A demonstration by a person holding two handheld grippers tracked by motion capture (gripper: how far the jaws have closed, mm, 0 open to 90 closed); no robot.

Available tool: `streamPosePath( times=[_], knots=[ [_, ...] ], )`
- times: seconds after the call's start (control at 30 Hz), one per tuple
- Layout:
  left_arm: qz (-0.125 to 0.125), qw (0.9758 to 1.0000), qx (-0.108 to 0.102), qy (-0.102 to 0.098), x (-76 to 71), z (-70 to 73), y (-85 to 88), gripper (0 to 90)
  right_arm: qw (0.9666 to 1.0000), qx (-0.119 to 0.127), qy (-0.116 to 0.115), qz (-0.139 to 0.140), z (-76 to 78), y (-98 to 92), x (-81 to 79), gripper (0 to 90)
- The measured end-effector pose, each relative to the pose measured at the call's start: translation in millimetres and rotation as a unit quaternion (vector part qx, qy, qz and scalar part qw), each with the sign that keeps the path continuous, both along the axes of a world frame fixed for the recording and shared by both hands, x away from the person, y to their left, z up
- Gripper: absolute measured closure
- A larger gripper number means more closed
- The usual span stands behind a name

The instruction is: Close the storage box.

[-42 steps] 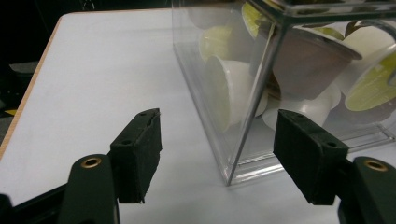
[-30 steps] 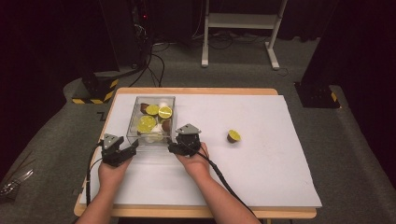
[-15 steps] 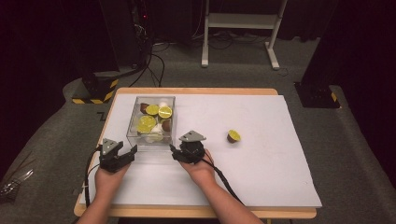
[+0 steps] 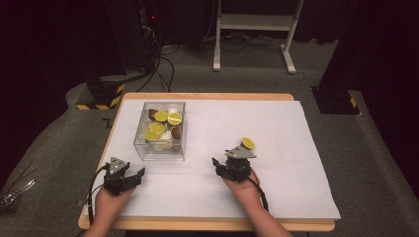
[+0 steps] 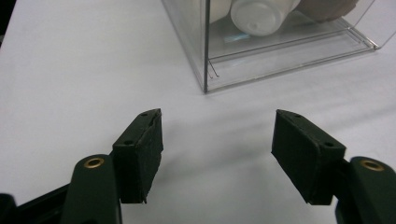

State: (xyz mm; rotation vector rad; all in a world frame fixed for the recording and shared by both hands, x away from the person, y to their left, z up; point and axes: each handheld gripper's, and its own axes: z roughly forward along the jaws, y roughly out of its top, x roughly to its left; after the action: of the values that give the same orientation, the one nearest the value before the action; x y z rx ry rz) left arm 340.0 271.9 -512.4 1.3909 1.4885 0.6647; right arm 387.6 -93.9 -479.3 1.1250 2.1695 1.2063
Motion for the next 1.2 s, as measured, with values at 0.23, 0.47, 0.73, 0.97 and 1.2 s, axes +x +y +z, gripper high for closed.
streamPosePath(
  times=[0.23,0.47,0.73,0.97,1.2],
  knots=[
    [-0.003,0.9999,0.011,0.008,-5.2,-2.9,1.5,34.1,0.9987,-0.017,0.0,-0.047,-4.3,-54.8,-2.7,40.0],
    [-0.008,0.9993,0.025,0.026,-7.9,-3.7,4.4,32.8,0.9951,-0.03,0.005,-0.094,-5.0,-107.7,-8.8,40.2],
    [-0.009,0.9992,0.018,0.035,-7.1,-4.9,4.6,30.0,0.9872,-0.042,0.03,-0.151,-10.0,-169.1,-17.0,39.1],
    [-0.007,0.9995,0.013,0.029,-6.8,-6.0,3.4,28.6,0.9821,-0.072,0.066,-0.161,-21.1,-191.3,-18.8,34.7],
    [-0.006,0.9996,0.013,0.026,-7.0,-6.2,3.0,28.7,0.9822,-0.07,0.064,-0.162,-22.7,-191.4,-19.4,34.6]
  ],
)
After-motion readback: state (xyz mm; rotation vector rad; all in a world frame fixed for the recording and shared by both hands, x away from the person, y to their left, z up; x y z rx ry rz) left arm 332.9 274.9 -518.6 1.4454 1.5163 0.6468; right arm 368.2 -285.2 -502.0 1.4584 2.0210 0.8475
